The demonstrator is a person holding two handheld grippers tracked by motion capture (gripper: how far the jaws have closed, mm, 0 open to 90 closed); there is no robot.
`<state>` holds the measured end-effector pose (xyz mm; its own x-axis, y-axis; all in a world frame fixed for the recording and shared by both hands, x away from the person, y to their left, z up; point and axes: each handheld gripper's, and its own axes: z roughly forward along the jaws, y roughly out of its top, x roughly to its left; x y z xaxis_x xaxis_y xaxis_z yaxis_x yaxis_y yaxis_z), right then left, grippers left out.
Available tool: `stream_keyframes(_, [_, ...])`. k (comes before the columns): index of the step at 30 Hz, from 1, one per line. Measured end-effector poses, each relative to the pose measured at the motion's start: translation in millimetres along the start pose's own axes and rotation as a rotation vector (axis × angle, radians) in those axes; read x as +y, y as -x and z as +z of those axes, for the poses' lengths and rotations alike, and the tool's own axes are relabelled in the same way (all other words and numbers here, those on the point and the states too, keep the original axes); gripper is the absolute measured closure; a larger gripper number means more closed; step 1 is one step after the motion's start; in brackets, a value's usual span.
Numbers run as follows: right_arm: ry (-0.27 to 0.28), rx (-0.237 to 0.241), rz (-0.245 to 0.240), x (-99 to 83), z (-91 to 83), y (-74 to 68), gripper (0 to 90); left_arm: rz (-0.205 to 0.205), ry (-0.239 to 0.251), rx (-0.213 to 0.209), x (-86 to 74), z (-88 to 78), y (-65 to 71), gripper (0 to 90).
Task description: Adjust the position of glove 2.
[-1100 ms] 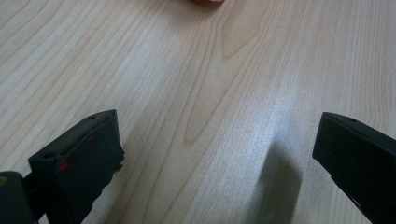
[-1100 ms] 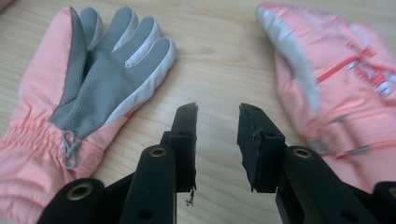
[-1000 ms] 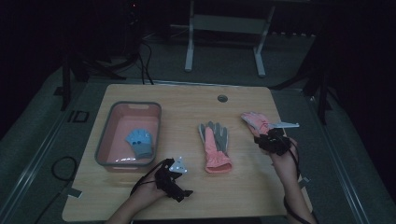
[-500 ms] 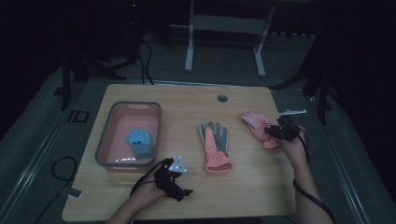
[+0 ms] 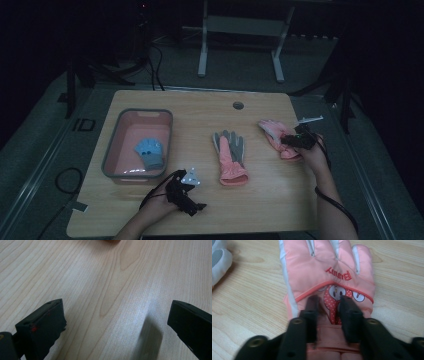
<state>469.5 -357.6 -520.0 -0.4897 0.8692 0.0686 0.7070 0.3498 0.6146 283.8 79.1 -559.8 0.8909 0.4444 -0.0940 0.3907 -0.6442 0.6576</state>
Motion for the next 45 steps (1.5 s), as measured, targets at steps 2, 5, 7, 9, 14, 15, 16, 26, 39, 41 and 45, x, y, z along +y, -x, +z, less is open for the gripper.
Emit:
stream_keyframes(2, [-0.005,-0.014,-0.026,0.0,0.0,-2.5,81.2,0.001,0.000,0.000,0.0,0.1,0.0,1.5])
stream_keyframes(5, [-0.004,-0.051,-0.020,1.0,-1.3,-8.6,86.4,0.000,-0.001,0.000,0.0,0.1,-0.1,1.5])
stream_keyframes(7, [0.004,-0.068,0.006,0.3,-2.2,-12.9,87.9,0.000,0.000,0.001,0.0,0.2,-0.2,1.5])
stream_keyframes(9, [0.014,-0.071,0.036,0.0,-4.4,-15.5,89.0,0.000,0.000,0.000,0.1,-0.1,-0.1,1.5])
stream_keyframes(14, [0.017,-0.105,0.100,3.4,-17.7,-25.0,89.4,0.004,0.003,0.001,0.3,-0.8,0.6,1.5])
stream_keyframes(15, [0.017,-0.105,0.100,3.4,-17.7,-25.0,89.4,0.004,0.003,0.001,0.3,-0.8,0.6,1.5])
stream_keyframes(16, [0.027,-0.132,0.103,5.2,-28.3,-34.4,89.4,0.005,0.001,0.001,0.4,-0.8,0.6,1.5])
stream_keyframes(26, [0.073,-0.193,0.148,-3.0,-67.9,-77.4,89.4,0.011,0.004,0.000,0.6,-1.8,1.7,1.5])
stream_keyframes(39, [0.084,-0.167,0.228,-31.8,-78.1,-108.7,89.2,0.021,0.003,0.004,1.7,-2.2,3.4,1.5])
stream_keyframes(41, [0.078,-0.174,0.238,-36.5,-75.2,-112.2,89.3,0.024,0.001,0.004,1.9,-2.4,3.4,1.5])
stream_keyframes(45, [0.069,-0.185,0.258,-42.1,-65.6,-115.6,89.2,0.023,0.002,0.003,1.8,-1.4,4.2,1.5])
